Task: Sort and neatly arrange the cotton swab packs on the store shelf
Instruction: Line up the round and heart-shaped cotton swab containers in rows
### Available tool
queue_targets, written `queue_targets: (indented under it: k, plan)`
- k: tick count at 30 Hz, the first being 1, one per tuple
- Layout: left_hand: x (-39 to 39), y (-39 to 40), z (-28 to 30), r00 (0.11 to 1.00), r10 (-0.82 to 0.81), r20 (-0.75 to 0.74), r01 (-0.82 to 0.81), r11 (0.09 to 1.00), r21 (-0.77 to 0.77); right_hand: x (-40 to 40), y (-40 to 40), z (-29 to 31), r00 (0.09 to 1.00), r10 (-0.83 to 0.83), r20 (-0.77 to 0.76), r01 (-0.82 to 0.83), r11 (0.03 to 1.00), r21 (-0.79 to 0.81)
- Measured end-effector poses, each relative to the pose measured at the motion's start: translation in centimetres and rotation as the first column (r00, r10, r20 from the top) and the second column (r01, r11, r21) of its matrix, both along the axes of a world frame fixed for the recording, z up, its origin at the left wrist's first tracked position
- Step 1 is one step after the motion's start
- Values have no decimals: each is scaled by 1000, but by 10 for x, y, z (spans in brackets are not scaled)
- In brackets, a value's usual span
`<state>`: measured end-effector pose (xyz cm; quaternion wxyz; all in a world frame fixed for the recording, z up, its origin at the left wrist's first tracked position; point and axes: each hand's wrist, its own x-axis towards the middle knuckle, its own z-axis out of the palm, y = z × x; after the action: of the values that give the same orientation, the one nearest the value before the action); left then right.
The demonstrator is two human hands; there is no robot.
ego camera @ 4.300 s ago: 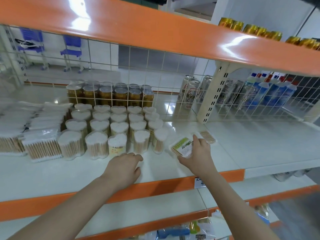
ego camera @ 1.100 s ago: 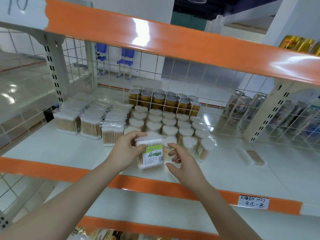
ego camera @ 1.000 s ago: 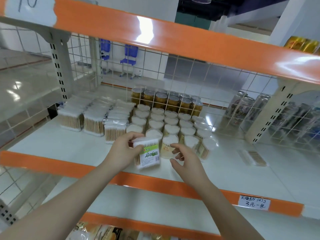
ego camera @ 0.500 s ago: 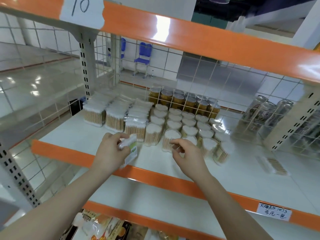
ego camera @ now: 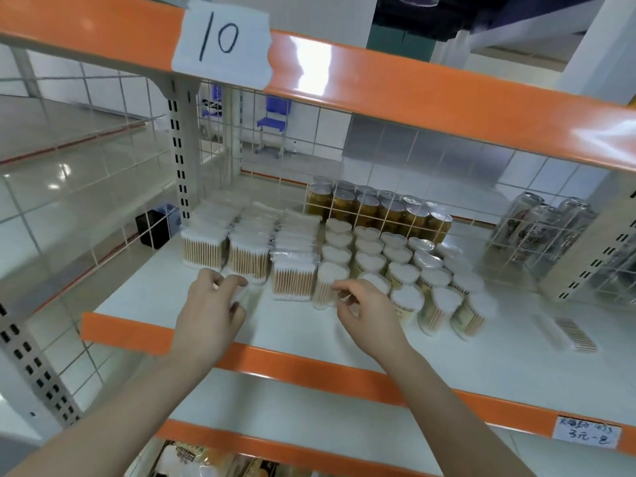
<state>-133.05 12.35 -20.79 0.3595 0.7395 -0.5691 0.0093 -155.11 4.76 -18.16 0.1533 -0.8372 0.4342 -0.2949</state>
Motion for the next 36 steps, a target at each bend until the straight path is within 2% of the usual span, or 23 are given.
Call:
queue_targets:
  k: [6,10,14,18,20,24,28,36]
  plan:
    - [18,-13,-9,977,-125,172,118,992,51,20,-9,1,1000,-17,-14,17,999,-29]
    - [27,-20,-16,976,-193,96,186,979,78,31,-16,3,999,-35,-28,34,999,-30]
    - [34,-27,-21,953,-293,76,290,956,45,41,-25,1,996,-60,-70,52,992,-111]
    - [49,-32,-24,906,-395,156,376,916,138,52,-35,-5,988,-80,-128,59,985,-163]
    - [57,-37,-25,859,-444,254,429,896,115,58,-38,-6,980,-90,-176,61,985,-160]
    - [67,-44,-22,827,-408,387,403,910,99,67,-41,-4,947,-89,-307,49,990,-135]
    - [77,-53,-25,755,-390,528,414,907,79,76,-44,0,896,-89,-435,36,991,-128]
    - [91,-59,-19,694,-469,546,525,849,62,88,-49,-2,877,-65,-475,13,994,-111]
